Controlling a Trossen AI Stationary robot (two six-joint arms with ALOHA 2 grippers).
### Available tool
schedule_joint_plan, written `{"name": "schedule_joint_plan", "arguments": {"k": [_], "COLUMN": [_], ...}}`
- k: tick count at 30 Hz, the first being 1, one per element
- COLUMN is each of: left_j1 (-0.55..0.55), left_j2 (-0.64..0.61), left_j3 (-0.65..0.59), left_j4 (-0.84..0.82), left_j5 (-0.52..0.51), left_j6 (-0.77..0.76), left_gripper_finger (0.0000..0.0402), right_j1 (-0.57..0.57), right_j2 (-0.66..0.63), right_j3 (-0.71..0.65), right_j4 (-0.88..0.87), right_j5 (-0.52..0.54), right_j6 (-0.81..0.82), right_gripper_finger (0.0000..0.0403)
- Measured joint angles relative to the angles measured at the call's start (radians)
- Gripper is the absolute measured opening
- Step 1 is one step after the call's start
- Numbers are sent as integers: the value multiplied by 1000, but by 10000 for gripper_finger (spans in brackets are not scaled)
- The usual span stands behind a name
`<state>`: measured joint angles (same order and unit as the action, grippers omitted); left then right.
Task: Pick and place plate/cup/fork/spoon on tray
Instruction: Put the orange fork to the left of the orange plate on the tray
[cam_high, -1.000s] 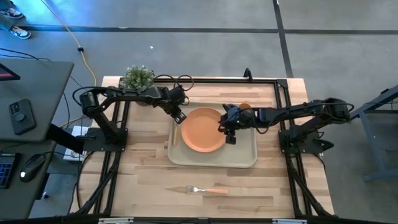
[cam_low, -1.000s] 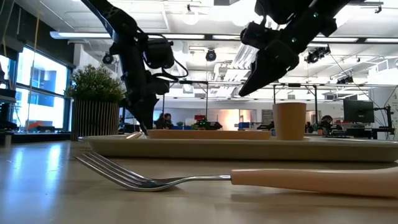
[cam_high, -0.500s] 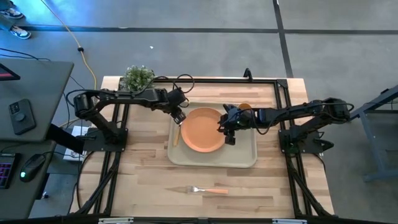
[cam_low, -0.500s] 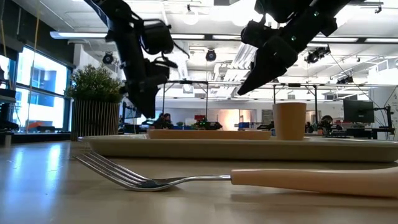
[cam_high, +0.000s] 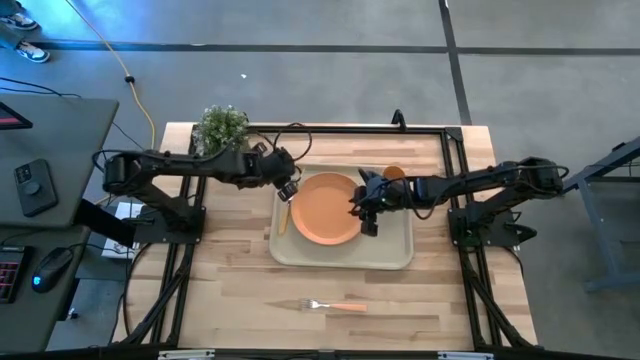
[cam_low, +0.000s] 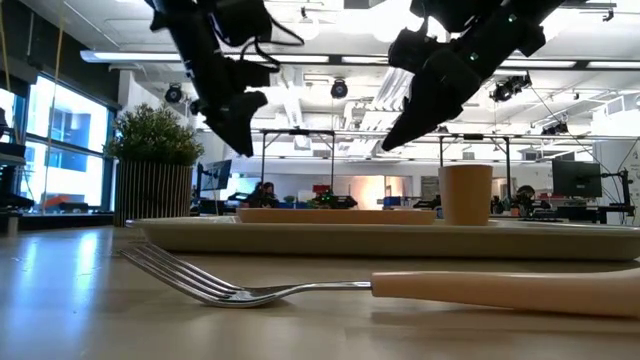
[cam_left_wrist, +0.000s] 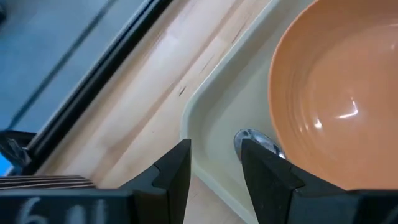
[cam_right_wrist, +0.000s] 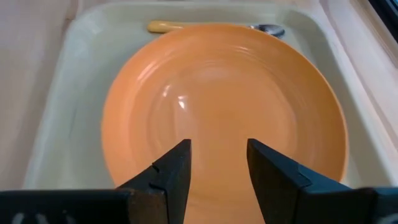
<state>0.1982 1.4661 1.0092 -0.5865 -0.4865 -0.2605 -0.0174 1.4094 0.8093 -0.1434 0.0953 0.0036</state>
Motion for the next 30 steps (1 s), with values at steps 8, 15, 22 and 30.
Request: {"name": "schedule_joint_plan", "arguments": {"k": [8, 15, 22, 30], "left_j1": [-107, -180, -234, -289], "left_j2": [-21, -20, -20, -20], "left_j3": [0, -68, -136, -171], "left_j4": [1, 88, 100, 112], "left_j5": [-109, -132, -134, -135], "left_j6": [-23, -35, -119, -159], "left_gripper_finger": [131, 131, 131, 131], "right_j1": [60, 98, 96, 96], "right_j2": [37, 146, 195, 240], "right_j3": [-1, -1, -1, 0], "right_j4": [68, 112, 32, -55], "right_j5": [-1, 17, 104, 96], "right_j6": [-2, 28, 172, 228], "right_gripper_finger": [146, 146, 146, 146]}}
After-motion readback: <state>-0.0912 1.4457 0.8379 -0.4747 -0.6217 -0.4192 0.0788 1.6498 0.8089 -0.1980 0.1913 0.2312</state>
